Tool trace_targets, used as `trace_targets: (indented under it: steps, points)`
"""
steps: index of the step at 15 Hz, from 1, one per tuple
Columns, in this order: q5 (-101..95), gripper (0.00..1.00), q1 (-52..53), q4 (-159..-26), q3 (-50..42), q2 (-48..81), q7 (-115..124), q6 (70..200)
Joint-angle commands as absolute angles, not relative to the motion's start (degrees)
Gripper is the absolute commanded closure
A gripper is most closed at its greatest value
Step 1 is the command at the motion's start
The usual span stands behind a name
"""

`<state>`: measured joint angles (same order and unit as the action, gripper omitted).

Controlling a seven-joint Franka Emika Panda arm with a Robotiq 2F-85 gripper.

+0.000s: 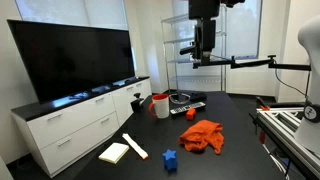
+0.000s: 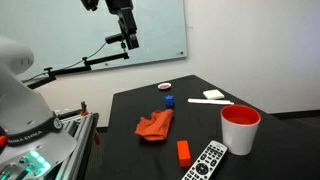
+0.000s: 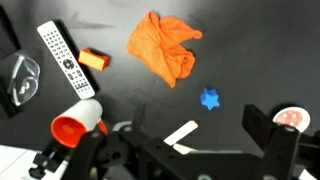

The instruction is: Wipe the table using the orange cloth

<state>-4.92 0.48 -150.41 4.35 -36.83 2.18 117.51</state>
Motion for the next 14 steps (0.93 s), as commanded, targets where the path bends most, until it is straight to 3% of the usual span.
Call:
trace_targets:
  steps: [1,7,14]
  points:
    - [-5.1,0.0,0.9,-148.6,4.0,-37.3,2.4,117.5]
    - [-5.8,0.0,0.1,-150.5,4.4,-31.8,4.0,119.3]
    - [-8.4,0.0,-4.6,-146.8,0.8,-17.0,4.1,132.0]
